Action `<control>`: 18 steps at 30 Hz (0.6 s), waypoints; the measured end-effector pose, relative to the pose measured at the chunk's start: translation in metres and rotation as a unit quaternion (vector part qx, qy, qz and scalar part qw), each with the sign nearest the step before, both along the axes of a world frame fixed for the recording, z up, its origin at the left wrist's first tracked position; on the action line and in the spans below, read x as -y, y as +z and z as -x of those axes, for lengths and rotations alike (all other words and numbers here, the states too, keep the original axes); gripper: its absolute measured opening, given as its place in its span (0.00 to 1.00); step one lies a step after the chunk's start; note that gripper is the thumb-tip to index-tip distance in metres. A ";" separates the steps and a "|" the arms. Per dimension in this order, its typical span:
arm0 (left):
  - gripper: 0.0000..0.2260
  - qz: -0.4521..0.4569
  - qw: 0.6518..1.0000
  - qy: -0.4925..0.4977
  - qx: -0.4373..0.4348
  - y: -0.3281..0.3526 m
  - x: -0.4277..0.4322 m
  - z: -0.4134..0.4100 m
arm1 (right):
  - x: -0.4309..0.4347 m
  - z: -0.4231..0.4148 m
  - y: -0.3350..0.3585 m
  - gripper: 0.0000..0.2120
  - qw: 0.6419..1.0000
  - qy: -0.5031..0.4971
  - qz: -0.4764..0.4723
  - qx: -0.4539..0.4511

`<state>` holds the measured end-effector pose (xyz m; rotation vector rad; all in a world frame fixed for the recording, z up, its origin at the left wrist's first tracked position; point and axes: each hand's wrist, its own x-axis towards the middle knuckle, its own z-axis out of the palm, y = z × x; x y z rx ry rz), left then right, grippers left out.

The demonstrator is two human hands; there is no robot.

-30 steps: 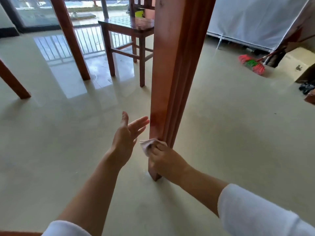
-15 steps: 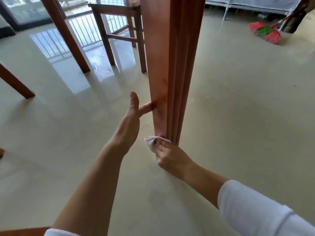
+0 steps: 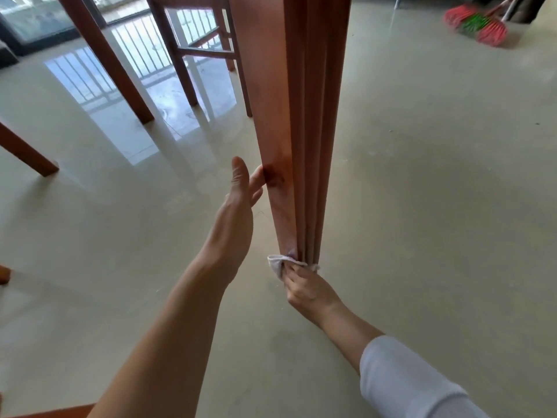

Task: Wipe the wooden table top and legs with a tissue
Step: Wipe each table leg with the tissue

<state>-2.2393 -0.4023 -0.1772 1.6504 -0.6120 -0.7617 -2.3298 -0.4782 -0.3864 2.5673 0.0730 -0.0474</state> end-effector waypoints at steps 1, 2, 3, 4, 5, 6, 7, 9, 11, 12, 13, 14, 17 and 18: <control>0.30 0.003 1.000 0.001 -0.002 -0.001 -0.001 0.001 | -0.002 -0.002 -0.012 0.19 1.000 -0.012 0.006 -0.021; 0.29 0.006 1.000 0.003 -0.002 -0.002 -0.001 0.001 | -0.004 -0.004 -0.026 0.18 0.998 -0.027 0.015 -0.059; 0.28 0.011 1.000 0.003 -0.004 -0.002 0.000 0.002 | -0.004 -0.005 -0.041 0.17 0.996 -0.034 0.024 -0.084; 0.27 0.018 1.000 0.002 -0.005 -0.003 0.000 0.002 | -0.004 -0.002 -0.046 0.18 0.993 -0.054 0.009 -0.104; 0.25 0.026 1.000 -0.001 -0.002 -0.002 0.001 0.003 | -0.002 0.002 -0.051 0.22 0.992 -0.084 -0.007 -0.099; 0.21 0.032 0.999 -0.008 0.009 -0.002 0.001 0.005 | 0.001 0.009 -0.050 0.26 0.988 -0.118 -0.055 -0.077; 0.17 0.034 0.999 -0.019 0.028 -0.001 0.001 0.008 | 0.005 0.018 -0.050 0.31 0.983 -0.146 -0.102 -0.038; 0.13 0.023 0.995 -0.039 0.084 0.002 0.002 0.012 | 0.004 0.043 -0.043 0.31 0.955 -0.186 -0.217 0.074; 0.21 0.017 0.989 -0.023 0.148 -0.002 0.005 0.013 | 0.007 0.062 -0.039 0.17 0.817 -0.285 -0.465 0.190; 0.24 0.012 0.983 -0.006 0.181 -0.006 0.007 0.011 | 0.009 0.065 -0.030 0.12 0.709 -0.363 -0.559 0.231; 0.26 0.007 0.978 0.011 0.210 -0.010 0.009 0.010 | 0.009 0.064 -0.025 0.11 0.614 -0.430 -0.601 0.277; 0.27 0.000 0.972 0.024 0.236 -0.013 0.011 0.009 | 0.010 0.058 -0.019 0.11 0.501 -0.486 -0.636 0.329; 0.28 -0.003 0.963 0.047 0.266 -0.019 0.013 0.004 | 0.001 0.024 -0.006 0.15 0.168 -0.516 -0.718 0.436; 0.28 0.000 0.962 0.050 0.267 -0.020 0.012 0.003 | -0.005 0.013 -0.007 0.17 0.121 -0.502 -0.739 0.433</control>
